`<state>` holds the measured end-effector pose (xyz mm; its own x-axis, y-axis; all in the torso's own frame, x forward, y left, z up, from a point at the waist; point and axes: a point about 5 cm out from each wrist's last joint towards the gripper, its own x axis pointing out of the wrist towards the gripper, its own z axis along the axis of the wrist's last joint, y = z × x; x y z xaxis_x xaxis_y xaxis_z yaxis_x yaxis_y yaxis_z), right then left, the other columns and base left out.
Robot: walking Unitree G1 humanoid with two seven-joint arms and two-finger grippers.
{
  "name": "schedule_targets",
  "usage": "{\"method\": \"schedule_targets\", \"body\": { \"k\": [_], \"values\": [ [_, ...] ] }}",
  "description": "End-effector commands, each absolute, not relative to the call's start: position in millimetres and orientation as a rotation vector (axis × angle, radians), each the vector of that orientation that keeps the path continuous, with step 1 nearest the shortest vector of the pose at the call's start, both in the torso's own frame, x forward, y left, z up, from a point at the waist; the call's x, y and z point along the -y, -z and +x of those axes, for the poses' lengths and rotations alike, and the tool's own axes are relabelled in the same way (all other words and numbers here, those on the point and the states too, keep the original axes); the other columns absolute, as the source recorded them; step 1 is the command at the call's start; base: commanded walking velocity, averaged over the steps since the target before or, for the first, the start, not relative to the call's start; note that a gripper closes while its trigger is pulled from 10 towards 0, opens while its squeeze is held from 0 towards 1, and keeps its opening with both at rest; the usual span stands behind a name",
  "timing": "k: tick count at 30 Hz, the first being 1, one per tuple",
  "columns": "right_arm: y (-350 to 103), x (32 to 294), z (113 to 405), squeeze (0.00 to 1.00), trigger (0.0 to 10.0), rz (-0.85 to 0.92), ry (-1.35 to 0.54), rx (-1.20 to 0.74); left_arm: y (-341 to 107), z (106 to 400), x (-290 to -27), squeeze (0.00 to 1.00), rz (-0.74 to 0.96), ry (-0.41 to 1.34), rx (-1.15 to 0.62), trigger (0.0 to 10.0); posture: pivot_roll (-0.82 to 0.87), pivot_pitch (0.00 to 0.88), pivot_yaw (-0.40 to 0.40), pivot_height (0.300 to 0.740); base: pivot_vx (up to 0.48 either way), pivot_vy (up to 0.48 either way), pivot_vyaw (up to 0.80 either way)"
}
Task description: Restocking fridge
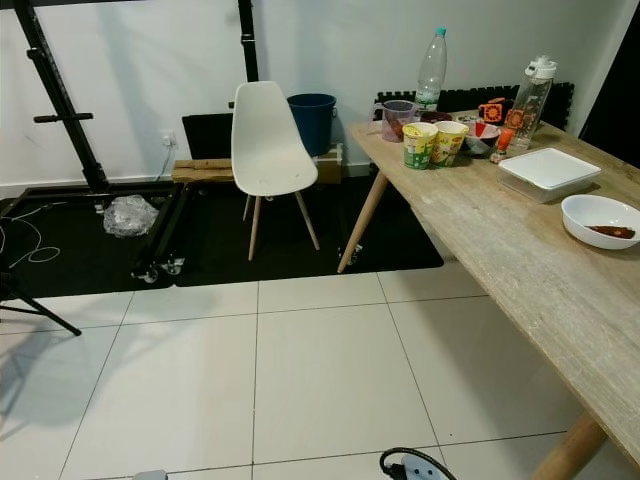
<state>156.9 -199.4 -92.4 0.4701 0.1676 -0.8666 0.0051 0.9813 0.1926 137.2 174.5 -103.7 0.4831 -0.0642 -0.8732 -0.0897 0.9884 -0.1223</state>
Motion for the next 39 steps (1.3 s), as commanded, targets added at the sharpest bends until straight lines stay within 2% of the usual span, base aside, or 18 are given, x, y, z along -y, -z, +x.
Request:
{"method": "schedule_targets", "body": {
  "k": [1, 39],
  "values": [
    [93.4, 200.0, 154.3, 0.00, 10.0, 0.163, -0.105, -1.090, 104.9, 133.7, -174.7, 0.00, -0.146, -0.010, -1.082, 10.0, -0.05, 0.000, 0.019, 0.740, 0.000, 0.000, 0.00],
    [93.5, 198.9, 154.5, 0.00, 10.0, 0.160, -0.109, -1.090, 104.2, 135.9, -174.1, 0.00, -0.146, 0.000, -1.077, 10.0, -0.06, 0.000, 0.024, 0.740, 0.000, 0.000, 0.00]
  ]
}}
